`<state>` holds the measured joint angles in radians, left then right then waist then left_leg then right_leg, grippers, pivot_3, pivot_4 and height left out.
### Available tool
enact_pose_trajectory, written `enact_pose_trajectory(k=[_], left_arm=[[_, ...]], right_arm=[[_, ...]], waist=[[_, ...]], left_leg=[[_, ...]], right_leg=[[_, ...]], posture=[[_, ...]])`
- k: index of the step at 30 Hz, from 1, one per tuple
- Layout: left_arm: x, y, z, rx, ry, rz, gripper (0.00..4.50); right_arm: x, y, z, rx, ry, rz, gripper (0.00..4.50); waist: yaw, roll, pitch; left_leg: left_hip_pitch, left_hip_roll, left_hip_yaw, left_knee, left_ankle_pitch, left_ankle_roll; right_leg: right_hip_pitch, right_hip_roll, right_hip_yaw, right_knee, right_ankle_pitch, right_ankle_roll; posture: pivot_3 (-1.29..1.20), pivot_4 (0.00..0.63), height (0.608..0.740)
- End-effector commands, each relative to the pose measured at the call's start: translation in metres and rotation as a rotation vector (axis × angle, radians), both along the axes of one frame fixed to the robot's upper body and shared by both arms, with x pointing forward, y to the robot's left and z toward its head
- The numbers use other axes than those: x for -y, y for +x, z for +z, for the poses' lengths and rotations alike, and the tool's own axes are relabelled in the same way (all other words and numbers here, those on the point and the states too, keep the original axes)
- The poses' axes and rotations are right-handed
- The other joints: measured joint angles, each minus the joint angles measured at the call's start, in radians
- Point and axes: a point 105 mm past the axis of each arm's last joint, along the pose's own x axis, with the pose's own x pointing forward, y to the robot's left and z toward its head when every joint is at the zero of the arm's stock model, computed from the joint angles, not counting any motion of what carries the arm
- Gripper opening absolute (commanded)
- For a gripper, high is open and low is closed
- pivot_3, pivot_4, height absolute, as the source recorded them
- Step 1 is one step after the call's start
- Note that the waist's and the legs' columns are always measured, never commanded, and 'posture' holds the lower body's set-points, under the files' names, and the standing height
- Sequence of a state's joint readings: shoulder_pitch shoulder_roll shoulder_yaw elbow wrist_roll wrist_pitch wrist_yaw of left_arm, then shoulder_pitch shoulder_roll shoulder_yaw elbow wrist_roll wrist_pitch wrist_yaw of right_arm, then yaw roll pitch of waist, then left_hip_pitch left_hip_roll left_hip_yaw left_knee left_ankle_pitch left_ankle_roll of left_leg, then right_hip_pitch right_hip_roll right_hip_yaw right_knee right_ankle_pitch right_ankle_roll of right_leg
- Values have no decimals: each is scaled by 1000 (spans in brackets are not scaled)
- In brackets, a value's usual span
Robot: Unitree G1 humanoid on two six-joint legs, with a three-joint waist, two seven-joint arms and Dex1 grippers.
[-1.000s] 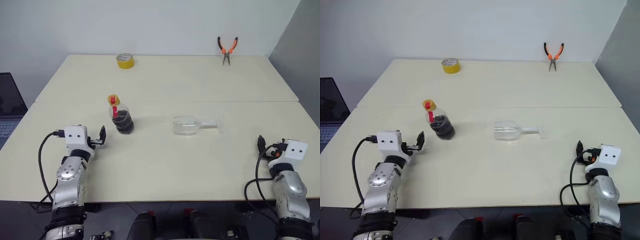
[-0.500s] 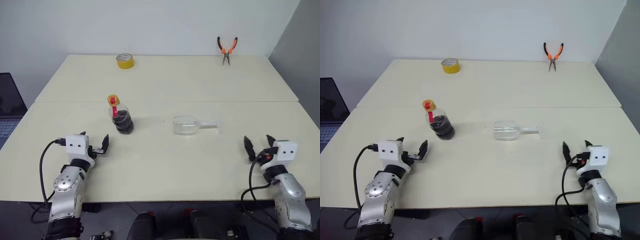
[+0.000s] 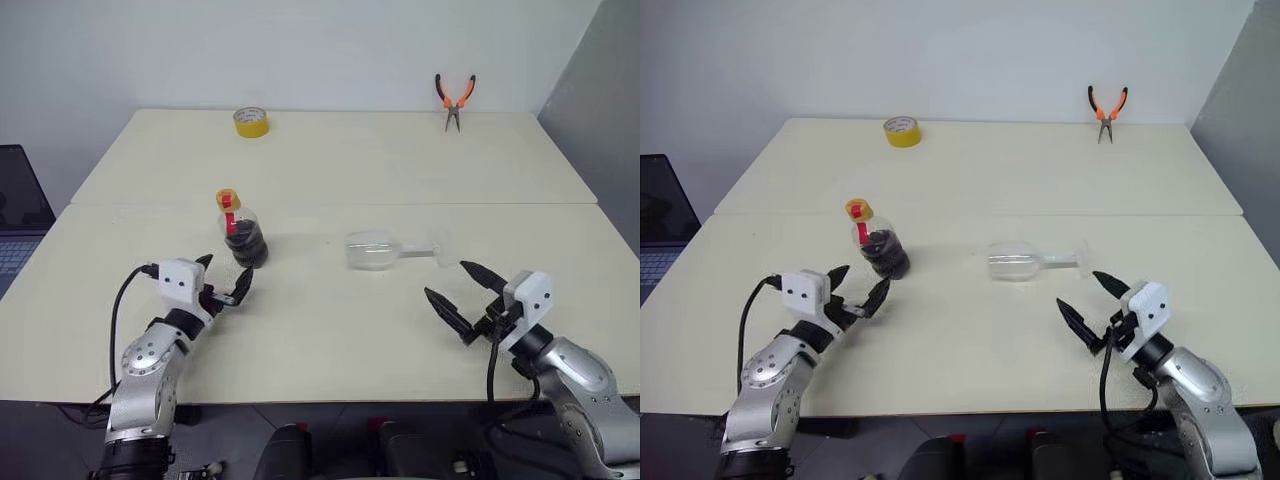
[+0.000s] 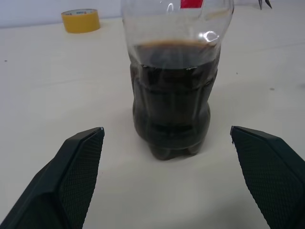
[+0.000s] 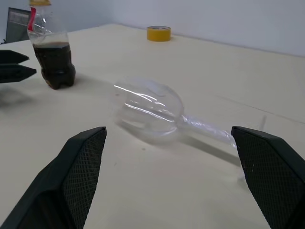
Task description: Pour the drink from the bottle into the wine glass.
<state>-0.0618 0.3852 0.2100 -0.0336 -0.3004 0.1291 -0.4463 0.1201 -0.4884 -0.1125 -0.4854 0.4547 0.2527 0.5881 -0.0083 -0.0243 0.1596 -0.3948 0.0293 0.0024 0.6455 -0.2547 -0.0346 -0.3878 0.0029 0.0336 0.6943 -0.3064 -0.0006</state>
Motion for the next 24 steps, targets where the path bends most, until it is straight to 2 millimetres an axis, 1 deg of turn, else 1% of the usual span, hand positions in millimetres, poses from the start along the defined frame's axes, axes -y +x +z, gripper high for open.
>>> enact_pose_trajectory(k=[1, 5, 9, 13, 17, 20, 24], left_arm=[[5, 6, 14, 39, -25, 2, 4486], [4, 15, 21, 67, -45, 35, 4486], [2, 22, 19, 58, -42, 61, 4486], [7, 31, 20, 61, -62, 55, 4486], [9, 34, 20, 60, -70, 55, 4486], [19, 43, 21, 65, -59, 26, 4486], [23, 50, 23, 73, -57, 16, 4486]], right_arm=[[-14, -6, 17, 26, 14, 74, 4500], [-13, -4, 16, 20, 13, 72, 4500], [-13, -3, 15, 23, 11, 74, 4500], [-15, -1, 19, 30, 11, 89, 4500], [-15, 0, 20, 35, 11, 94, 4500], [-18, 1, 21, 38, 13, 102, 4500], [-20, 2, 22, 41, 13, 110, 4500]], waist=[[0, 0, 0], [1, -1, 0], [1, -1, 0], [1, -1, 0], [1, -1, 0], [2, -1, 0], [2, -1, 0]], left_leg=[[0, 0, 0, 0, 0, 0], [-1, 0, -1, 0, 0, 0], [-1, 0, 0, 0, 0, 0], [-1, 0, -1, 0, 0, 0], [-1, 0, -1, 0, 0, 0], [-1, 0, -1, 0, 0, 0], [-1, -1, -1, 1, 0, 0]], right_leg=[[0, 0, 0, 0, 0, 0], [0, 0, -1, 0, 0, 0], [0, 0, 0, -1, 0, 0], [0, 0, -1, -1, 0, 0], [0, 0, -1, -1, 0, 0], [0, 0, -1, -1, 0, 0], [0, 0, -1, -1, 0, 0]], posture=[[0, 150, 740], [0, 150, 740], [0, 150, 740], [0, 150, 740], [0, 150, 740], [0, 150, 740], [0, 150, 740]])
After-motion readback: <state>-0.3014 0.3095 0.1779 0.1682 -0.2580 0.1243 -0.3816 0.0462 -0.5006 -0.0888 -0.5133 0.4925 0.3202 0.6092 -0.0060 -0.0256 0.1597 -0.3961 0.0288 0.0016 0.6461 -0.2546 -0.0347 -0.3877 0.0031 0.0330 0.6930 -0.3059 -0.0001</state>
